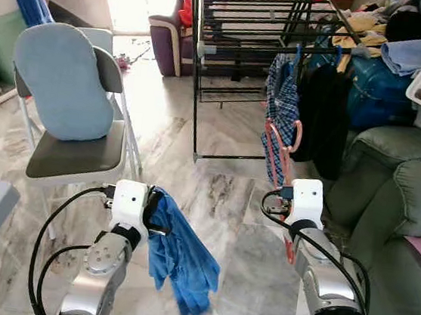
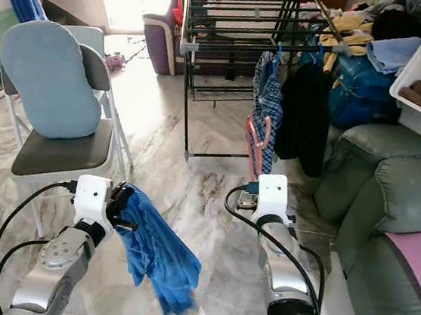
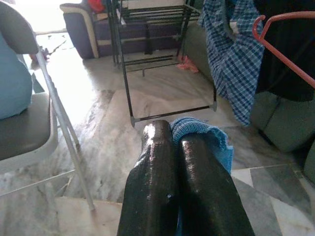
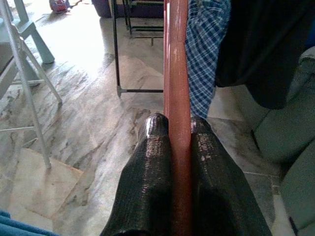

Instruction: Hang hanger

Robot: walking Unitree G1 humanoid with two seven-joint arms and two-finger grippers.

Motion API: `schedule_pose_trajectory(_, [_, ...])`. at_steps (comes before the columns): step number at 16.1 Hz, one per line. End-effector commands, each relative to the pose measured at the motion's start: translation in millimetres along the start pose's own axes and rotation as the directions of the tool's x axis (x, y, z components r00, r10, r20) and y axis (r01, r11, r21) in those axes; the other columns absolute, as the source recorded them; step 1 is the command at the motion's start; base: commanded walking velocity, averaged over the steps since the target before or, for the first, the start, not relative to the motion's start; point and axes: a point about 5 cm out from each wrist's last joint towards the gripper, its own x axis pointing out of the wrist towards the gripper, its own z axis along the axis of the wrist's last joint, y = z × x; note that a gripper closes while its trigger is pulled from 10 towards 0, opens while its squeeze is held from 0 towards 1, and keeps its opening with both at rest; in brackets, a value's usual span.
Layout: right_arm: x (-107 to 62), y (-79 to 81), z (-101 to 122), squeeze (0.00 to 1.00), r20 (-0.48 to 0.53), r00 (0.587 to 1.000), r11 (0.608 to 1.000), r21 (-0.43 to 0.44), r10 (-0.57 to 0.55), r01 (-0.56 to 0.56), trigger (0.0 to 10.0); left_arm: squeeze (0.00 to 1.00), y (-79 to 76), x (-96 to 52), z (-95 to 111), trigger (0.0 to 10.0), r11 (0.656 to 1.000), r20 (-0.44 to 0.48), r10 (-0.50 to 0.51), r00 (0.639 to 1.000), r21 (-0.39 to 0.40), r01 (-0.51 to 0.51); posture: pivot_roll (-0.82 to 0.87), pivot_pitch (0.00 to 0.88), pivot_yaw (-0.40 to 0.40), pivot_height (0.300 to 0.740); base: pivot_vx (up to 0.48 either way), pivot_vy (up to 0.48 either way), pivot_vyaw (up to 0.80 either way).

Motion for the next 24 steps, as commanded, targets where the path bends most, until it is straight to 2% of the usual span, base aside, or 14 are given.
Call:
schedule_pose_trajectory(1, [1.6, 1.5, 7.9, 0.00, 0.028, 1.000, 1.000, 0.013, 0.006, -0.006, 10.0, 0.00, 3.7, 0.1, 8.2, 10.0, 1.000, 0.029, 0.004, 1.000, 0.003, -0.004, -0.07, 0.000, 0.066, 0.736, 0.000, 0.000, 0.00])
schedule_pose_trajectory(5, [2.6, 1.9, 7.9, 0.00, 0.024, 1.000, 1.000, 0.021, 0.018, -0.019, 10.0, 0.00, 5.5, 0.1, 6.2, 10.0, 1.000, 0.004, 0.016, 1.000, -0.001, -0.016, -0.07, 0.000, 0.056, 0.736, -0.067, 0.000, 0.00])
schedule_pose_trajectory(17, [4.4, 0.0, 6.8, 0.00, 0.009, 1.000, 0.999, 0.033, 0.020, -0.021, 10.0, 0.00, -1.0, 1.2, 3.1, 10.0, 1.000, -0.013, -0.001, 1.000, 0.007, 0.001, -0.08, 0.000, 0.055, 0.736, -0.343, 0.000, 0.00])
schedule_pose_trajectory(21, [5.1, -0.5, 6.7, 0.00, 0.009, 1.000, 0.999, 0.031, 0.023, -0.023, 10.0, 0.00, 0.3, 1.8, 3.5, 10.0, 1.000, -0.012, 0.006, 1.000, 0.012, -0.006, -0.07, 0.000, 0.052, 0.736, -0.285, 0.289, 0.00])
schedule_pose_trajectory(24, [5.4, -0.6, 6.7, 0.00, 0.009, 1.000, 0.999, 0.030, 0.023, -0.024, 10.0, 0.00, -0.7, 1.8, 6.4, 10.0, 1.000, 0.014, -0.009, 1.000, 0.013, 0.009, -0.07, 0.000, 0.051, 0.736, 0.000, 0.000, 0.00])
